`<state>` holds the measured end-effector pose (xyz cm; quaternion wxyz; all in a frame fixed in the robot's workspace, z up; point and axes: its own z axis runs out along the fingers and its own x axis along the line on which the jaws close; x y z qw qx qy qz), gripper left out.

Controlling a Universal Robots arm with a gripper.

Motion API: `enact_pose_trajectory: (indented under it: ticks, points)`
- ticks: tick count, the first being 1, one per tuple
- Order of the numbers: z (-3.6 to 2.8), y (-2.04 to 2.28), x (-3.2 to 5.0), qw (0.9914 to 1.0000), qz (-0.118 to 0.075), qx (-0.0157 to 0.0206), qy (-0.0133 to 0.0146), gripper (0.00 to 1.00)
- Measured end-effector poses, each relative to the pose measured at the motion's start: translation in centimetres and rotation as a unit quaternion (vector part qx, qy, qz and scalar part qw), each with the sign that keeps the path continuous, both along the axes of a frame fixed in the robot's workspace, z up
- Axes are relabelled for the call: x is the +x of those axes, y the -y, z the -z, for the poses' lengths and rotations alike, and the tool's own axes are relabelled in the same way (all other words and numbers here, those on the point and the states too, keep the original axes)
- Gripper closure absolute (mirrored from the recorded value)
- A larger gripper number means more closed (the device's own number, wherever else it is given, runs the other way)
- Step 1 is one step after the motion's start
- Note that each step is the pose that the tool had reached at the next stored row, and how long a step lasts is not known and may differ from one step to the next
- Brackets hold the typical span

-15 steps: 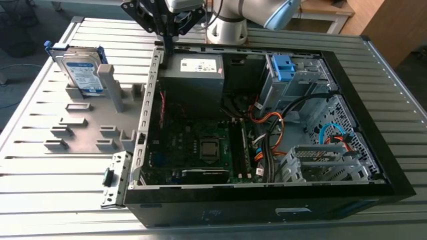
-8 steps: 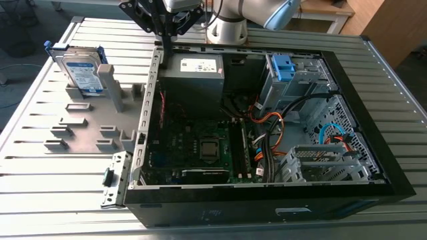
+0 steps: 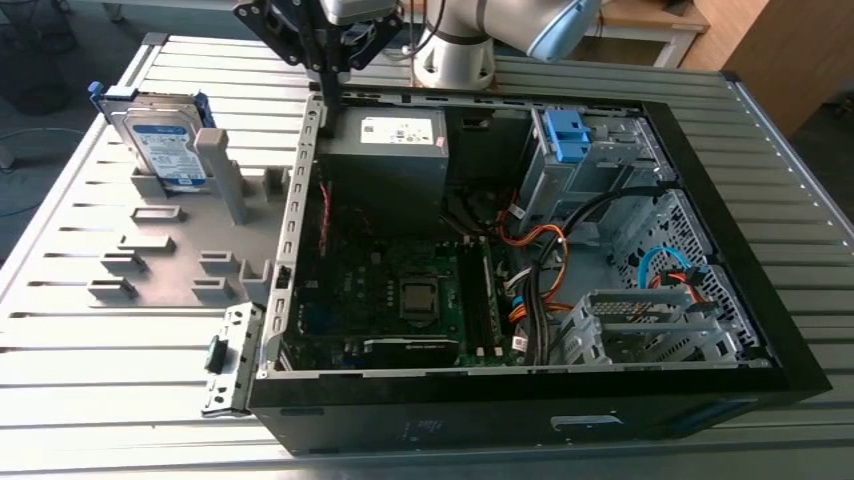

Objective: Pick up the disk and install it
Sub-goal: 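Reach for the disk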

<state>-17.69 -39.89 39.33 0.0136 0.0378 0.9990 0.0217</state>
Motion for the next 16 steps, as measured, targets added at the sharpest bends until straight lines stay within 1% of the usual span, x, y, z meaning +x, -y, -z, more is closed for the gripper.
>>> enact_pose_trajectory:
  ticks: [16]
  points:
    - [0.00,0.00,-0.51,1.00000,0.000,0.0000,0.0000,0.89]
